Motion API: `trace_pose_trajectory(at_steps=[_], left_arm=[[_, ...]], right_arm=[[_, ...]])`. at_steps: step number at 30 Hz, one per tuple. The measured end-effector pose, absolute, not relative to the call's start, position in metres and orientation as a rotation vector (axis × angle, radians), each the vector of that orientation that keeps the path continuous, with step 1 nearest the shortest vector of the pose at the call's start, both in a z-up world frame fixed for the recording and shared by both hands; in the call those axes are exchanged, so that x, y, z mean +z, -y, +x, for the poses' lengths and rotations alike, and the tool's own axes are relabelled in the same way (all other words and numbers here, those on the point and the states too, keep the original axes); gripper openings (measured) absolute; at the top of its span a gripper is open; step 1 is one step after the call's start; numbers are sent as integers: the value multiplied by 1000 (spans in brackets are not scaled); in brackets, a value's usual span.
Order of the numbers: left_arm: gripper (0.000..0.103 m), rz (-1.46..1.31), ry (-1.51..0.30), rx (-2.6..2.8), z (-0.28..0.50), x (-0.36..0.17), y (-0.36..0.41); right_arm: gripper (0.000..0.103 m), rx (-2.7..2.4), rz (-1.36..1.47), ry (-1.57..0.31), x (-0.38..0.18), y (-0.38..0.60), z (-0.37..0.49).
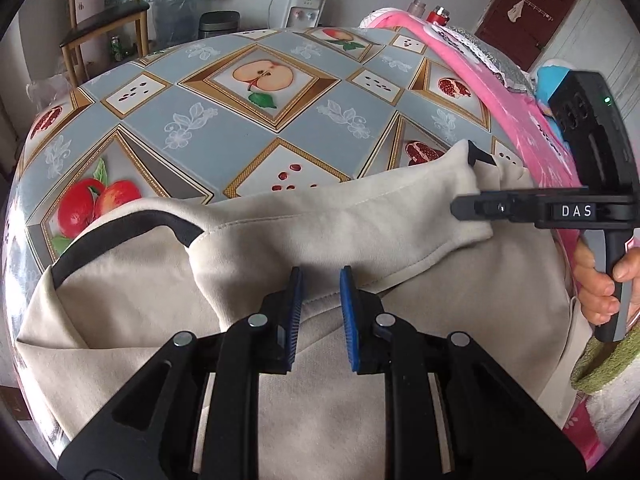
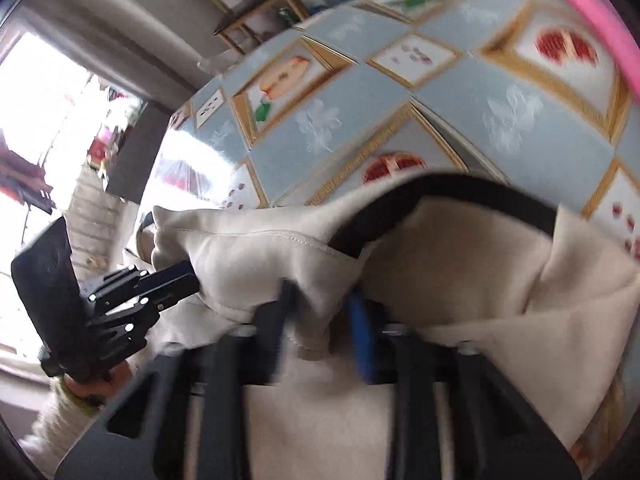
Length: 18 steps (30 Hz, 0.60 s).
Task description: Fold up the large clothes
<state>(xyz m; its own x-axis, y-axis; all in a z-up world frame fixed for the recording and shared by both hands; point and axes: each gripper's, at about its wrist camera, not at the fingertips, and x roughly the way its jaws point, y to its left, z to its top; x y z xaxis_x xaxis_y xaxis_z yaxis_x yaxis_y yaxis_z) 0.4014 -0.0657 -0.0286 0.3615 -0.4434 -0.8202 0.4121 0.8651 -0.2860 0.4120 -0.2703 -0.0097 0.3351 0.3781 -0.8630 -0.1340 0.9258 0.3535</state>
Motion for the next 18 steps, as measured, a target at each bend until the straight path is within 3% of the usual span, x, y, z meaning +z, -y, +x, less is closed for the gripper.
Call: trace_pose_trajectory(at_steps=[5,7,9,10,18], left_arm=[[18,-30,-1061,-557,401,-28,71],[18,-21,-1057,-558,398,-28,70],[18,-12,-1054,-562,396,-28,70],[18,-8,-1052,-564,396,-28,70],[18,-19,-1042,-571,395,-29,68]], right_arm=[[11,253,-85,-1163,-18,239,412],[18,236,-157,-1128,-17,240,408],[41,174,-182,-1124,-12,248,403],[43,141,-180,-1114,-5,254,398],[44,227,-57,-1017,26,232,379]])
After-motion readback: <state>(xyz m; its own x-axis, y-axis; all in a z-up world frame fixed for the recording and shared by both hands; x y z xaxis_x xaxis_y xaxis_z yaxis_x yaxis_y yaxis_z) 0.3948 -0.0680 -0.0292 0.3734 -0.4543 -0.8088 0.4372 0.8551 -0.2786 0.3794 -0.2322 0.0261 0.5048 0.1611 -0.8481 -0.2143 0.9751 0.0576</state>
